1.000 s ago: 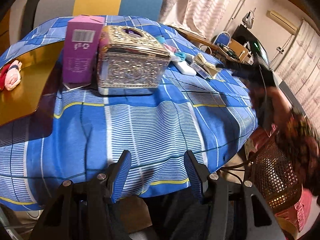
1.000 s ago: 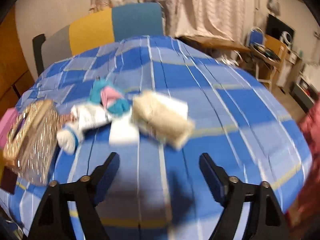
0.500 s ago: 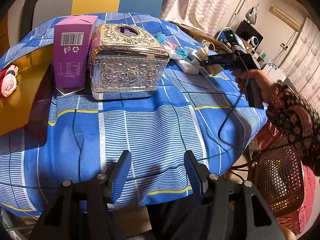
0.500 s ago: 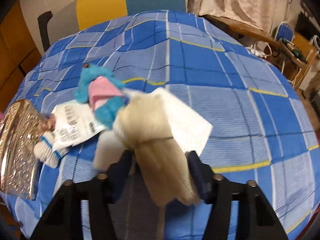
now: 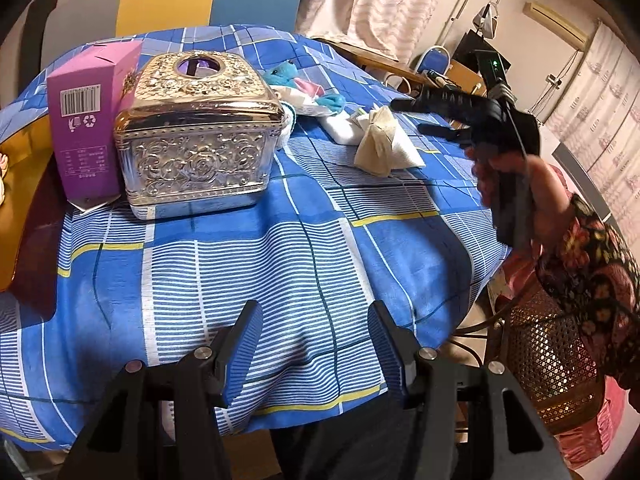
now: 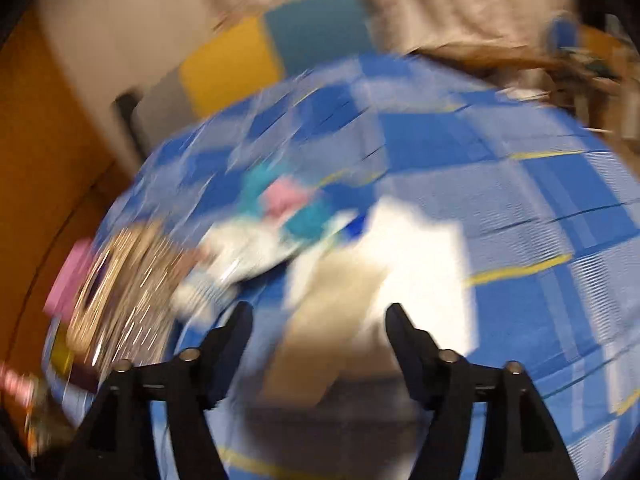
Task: Organize soft objects
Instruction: 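Grasp the white mesh cloth with the right tool while the left tool reaches for the cream bundle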
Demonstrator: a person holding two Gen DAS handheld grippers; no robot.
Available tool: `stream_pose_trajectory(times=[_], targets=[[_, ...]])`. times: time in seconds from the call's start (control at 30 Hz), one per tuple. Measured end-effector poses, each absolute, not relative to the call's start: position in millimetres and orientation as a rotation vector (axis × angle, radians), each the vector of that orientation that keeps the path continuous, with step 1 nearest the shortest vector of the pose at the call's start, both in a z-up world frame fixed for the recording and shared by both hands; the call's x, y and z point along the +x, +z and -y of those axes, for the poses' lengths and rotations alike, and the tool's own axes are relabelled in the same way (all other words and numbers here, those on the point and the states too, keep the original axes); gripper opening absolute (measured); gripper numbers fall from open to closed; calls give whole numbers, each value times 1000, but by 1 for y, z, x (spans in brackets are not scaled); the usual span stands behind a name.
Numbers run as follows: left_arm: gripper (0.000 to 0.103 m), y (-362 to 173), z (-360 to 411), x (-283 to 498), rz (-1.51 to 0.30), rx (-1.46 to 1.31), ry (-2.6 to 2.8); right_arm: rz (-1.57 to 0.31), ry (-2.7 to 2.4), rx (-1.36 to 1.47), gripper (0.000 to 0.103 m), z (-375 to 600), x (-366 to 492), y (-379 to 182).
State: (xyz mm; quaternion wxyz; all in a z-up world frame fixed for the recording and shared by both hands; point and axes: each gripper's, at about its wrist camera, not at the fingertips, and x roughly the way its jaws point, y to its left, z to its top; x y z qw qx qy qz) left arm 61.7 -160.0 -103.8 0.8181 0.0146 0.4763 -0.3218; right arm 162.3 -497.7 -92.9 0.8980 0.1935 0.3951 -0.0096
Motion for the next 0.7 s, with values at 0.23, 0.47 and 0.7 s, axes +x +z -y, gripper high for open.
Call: stream_pose_trajectory(times=[0.23, 0.47, 0.7], targets=[[55, -105, 163, 62, -1030, 33, -680, -962, -175, 488, 77, 541, 205, -122], [55, -102, 172, 65, -1024, 51, -685, -986, -112, 600, 45, 537, 192, -147], [55, -96, 199, 71, -998, 82, -721, -1023, -53, 511, 11, 528, 154, -135]])
